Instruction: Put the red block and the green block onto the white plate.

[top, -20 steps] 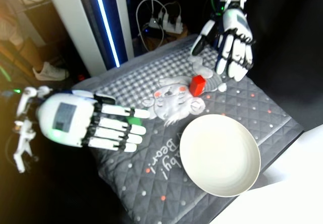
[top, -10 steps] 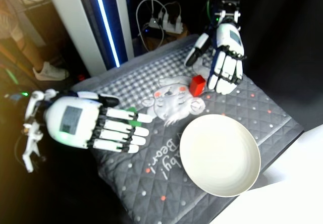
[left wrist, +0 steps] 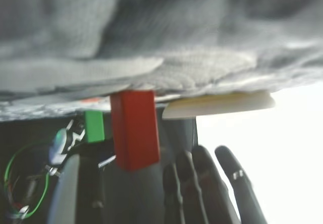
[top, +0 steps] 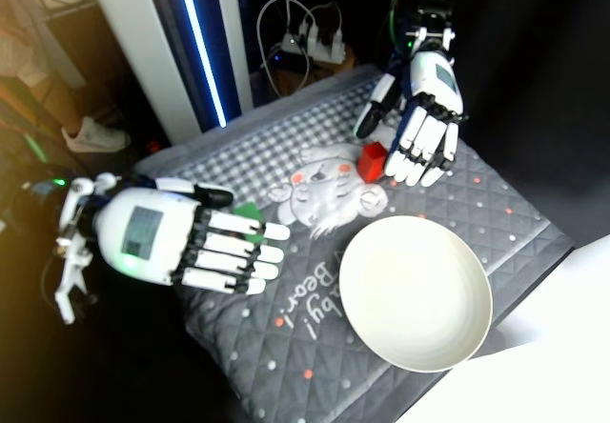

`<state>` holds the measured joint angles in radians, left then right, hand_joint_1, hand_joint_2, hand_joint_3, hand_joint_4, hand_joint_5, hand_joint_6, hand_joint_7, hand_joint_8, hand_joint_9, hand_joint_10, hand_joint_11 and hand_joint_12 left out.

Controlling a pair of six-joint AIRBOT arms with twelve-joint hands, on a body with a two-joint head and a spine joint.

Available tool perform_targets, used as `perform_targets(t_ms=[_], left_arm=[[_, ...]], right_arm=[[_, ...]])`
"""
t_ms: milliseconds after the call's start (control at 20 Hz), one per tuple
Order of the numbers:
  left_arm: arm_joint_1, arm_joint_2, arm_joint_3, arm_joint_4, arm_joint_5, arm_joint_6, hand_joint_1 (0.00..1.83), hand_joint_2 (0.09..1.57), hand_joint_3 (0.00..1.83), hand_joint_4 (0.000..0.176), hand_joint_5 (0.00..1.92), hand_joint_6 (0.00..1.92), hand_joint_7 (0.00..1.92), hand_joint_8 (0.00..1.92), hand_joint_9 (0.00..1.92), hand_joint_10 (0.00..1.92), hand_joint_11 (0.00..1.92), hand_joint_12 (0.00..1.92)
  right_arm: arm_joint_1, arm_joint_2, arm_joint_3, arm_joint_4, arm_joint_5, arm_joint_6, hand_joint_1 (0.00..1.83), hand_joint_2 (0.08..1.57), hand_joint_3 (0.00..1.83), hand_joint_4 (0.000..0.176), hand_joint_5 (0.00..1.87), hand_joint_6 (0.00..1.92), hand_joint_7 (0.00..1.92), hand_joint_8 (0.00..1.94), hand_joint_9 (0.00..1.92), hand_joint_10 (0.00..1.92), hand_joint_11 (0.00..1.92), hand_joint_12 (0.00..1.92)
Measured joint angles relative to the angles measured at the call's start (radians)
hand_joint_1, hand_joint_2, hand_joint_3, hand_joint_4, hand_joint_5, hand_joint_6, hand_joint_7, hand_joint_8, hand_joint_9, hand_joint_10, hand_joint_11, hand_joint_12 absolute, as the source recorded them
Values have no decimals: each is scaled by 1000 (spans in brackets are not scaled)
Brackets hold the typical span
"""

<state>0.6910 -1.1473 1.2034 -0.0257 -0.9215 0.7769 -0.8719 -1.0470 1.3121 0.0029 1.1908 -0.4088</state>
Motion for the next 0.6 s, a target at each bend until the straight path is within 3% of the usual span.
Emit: perform_targets(t_ms=[50,100,150,200,250,300,350,400,450,500,550,600], left_arm=[[0,-4,5,-1,-4,-2,1149,862,0,0,646,0,744,3,702,26,230,1008],[0,-4,5,-1,-5,-2,1172,870,3,0,589,0,678,0,668,8,212,990],[0,-4,5,-2,-5,-2,1247,866,1,0,517,0,610,0,629,1,188,976],[0,-8,8,-3,-8,-2,1320,872,0,0,466,0,560,0,604,0,195,940],[-1,-8,8,-6,-11,-2,1433,871,0,0,433,0,525,0,607,2,262,845],[-1,-8,8,-7,-11,-2,1481,886,1,0,430,0,712,25,671,14,187,785],[-1,-8,8,-12,-11,-2,1495,909,1,0,550,5,859,30,840,48,367,826],[-1,-10,10,-16,-13,-2,1426,972,6,0,588,0,1155,476,1021,65,479,964],[-1,-10,10,-23,-14,-2,1408,1002,3,0,694,5,1168,653,1103,74,555,1091],[-1,-13,14,-24,-15,-2,1313,1033,3,0,997,529,1205,737,1163,99,628,1239],[0,-16,16,-27,-19,-2,1278,1049,1,0,1067,653,1162,823,1186,116,660,1319],[0,-16,16,-33,-19,-2,1277,1049,0,0,1128,574,1139,889,1187,125,599,1357]], right_arm=[[0,-4,1,6,0,0,726,1001,1,73,453,7,453,3,392,4,0,871],[0,-7,2,11,3,0,789,1013,2,52,503,13,516,14,467,24,0,952],[0,-9,2,16,3,0,836,1025,3,7,536,12,562,16,524,32,0,1043],[0,-14,2,21,4,0,822,1043,1,0,578,5,651,12,621,36,30,1128],[0,-20,2,28,5,0,768,1036,0,7,626,4,719,8,689,30,113,1151],[0,-24,3,31,6,0,761,1038,0,0,684,5,800,10,774,32,232,1129],[0,-31,4,35,5,0,760,1036,0,0,770,9,958,24,928,53,416,1098],[0,-38,8,39,8,0,945,1081,3,0,839,9,1093,29,1086,72,629,1040],[0,-45,10,43,8,0,1093,1121,0,0,939,788,1182,18,1194,39,752,925],[0,-50,10,53,14,-1,1242,1092,0,0,923,871,1189,638,1283,50,734,1090],[1,-55,13,60,24,-1,1264,1092,1,0,915,924,1169,788,1315,53,765,1138],[3,-58,16,64,29,0,1275,1093,0,0,1013,725,1109,976,1189,501,754,1438]])
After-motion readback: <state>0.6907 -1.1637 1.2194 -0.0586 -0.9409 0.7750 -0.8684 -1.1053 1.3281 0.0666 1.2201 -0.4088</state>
